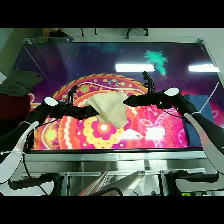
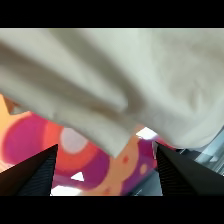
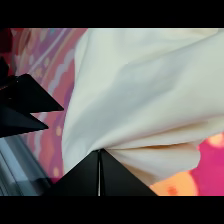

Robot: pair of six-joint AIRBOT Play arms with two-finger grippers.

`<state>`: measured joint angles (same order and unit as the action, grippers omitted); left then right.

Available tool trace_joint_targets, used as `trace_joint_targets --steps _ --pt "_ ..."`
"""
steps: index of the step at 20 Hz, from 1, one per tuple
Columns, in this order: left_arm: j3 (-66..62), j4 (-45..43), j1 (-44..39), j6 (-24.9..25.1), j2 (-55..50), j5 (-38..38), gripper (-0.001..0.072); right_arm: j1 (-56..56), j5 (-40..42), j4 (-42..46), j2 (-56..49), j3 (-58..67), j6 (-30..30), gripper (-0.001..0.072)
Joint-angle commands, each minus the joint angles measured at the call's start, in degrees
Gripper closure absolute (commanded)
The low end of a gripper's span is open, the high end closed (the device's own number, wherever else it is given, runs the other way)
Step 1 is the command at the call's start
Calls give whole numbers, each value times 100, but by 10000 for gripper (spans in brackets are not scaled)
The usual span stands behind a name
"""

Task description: Fold the shirts.

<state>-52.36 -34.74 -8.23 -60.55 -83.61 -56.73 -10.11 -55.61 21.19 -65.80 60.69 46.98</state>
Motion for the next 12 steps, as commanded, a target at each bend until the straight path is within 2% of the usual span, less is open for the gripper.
trace_joint_targets --steps 1,7,9,10,11,12 --pt "356 -11 66 4 2 348 45 2 13 68 4 7 42 694" --pt "-323 24 -553 -4 -671 535 59 2 31 70 7 7 37 694" --pt "-570 24 -691 -15 -949 306 459 2 28 72 7 7 37 694" --pt "-693 20 -721 -4 -1038 107 570 2 26 72 7 7 35 694" --pt "-796 -7 -721 9 -1073 -20 603 2 28 74 7 7 33 695" --pt "-870 -15 -719 7 -1054 -70 604 2 28 74 7 7 24 694"
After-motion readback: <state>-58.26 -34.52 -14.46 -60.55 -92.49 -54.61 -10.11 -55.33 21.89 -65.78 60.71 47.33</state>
